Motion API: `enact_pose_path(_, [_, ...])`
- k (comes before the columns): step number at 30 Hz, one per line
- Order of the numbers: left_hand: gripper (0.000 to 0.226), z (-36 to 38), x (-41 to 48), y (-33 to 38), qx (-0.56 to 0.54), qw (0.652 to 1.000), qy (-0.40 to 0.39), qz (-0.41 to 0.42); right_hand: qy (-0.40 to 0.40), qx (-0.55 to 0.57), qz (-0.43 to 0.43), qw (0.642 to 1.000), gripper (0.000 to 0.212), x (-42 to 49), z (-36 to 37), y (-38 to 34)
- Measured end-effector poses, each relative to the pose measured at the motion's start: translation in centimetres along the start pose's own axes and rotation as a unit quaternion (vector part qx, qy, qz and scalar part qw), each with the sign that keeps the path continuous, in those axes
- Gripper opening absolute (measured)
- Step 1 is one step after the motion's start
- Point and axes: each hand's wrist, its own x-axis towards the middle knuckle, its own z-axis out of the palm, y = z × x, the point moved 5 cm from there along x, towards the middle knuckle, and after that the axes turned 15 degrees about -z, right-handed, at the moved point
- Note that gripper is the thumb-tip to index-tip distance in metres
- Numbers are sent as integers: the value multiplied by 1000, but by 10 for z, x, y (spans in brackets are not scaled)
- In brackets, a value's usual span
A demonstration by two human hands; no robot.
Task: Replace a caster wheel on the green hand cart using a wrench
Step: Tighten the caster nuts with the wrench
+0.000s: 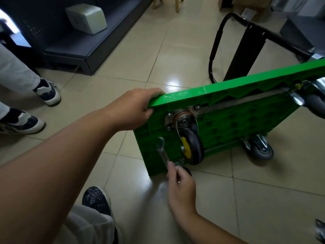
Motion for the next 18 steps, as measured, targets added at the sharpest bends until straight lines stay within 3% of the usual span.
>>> enact_pose_path(3, [47,2,-2,0,-1,1000,5,2,103,43,24,993,46,18,11,18])
enact_pose_path(7, [46,1,-3,1,-8,1000,11,5,112,61,16,992,43,29,18,36])
enact_pose_path(13, [46,2,-5,1,-15,1000,14,-1,47,-5,40,998,35,48,26,52])
enact_pose_path(18, [45,3,-5,-1,-17,1000,19,-4,-29,-34,87,995,44,63,30,61])
